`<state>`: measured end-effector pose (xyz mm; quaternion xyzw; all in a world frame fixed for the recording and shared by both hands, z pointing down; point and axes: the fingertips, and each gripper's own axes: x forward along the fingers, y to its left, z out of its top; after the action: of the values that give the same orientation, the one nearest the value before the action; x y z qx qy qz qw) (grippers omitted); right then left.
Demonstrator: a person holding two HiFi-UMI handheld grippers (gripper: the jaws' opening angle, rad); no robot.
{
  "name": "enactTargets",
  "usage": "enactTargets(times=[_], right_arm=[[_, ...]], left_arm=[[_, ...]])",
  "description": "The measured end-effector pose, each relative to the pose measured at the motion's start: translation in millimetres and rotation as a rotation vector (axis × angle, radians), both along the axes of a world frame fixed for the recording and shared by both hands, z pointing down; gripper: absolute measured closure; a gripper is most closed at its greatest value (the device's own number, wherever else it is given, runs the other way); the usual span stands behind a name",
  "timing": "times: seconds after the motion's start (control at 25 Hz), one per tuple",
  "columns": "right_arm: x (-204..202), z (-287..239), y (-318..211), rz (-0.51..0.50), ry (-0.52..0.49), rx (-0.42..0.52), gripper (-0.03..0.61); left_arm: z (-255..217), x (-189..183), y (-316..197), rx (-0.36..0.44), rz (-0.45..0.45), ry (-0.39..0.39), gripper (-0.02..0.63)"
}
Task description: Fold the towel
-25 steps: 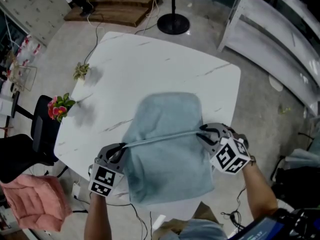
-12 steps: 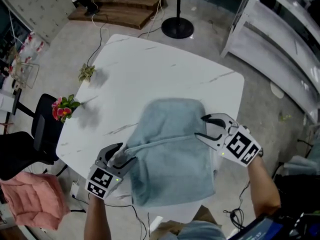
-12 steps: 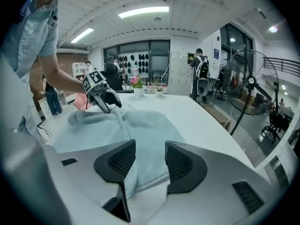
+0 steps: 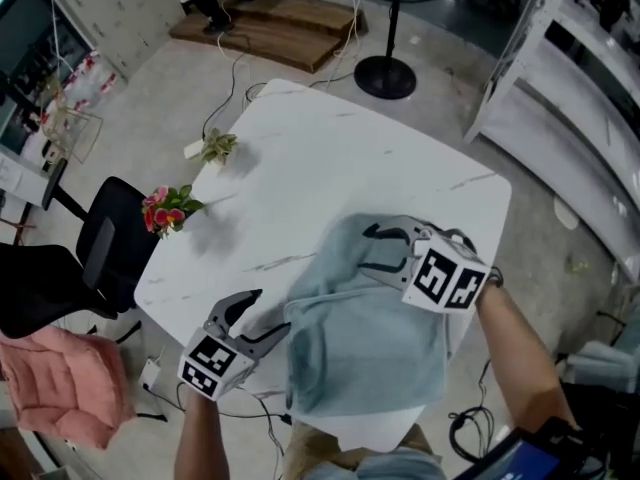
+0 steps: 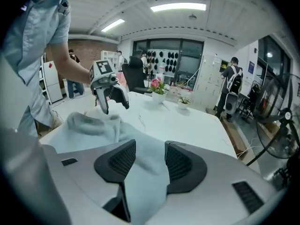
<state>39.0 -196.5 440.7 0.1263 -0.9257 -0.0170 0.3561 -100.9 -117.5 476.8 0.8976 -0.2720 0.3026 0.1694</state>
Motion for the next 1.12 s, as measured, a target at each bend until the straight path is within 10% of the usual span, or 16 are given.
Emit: enactTargets(times=[0.56, 0.84, 1.12], right_arm=[[-23.7, 65.2, -47.3, -0.107, 0.130, -0.307, 0.367], [-25.6, 73.2, -45.2, -0.149, 0.137, -0.287, 0.563], [-22.7, 73.5, -60.5, -0.177, 0.169, -0.300, 0.306]], left_arm=[[-4.8, -7.7, -31.6, -0.011, -0.055, 0.185, 0.307], [-3.6, -14.0, -28.5, -0.017, -0.072, 0.174, 0.308], [-4.6, -14.0, -26.6, -0.011, -0.078, 0.170, 0.308]])
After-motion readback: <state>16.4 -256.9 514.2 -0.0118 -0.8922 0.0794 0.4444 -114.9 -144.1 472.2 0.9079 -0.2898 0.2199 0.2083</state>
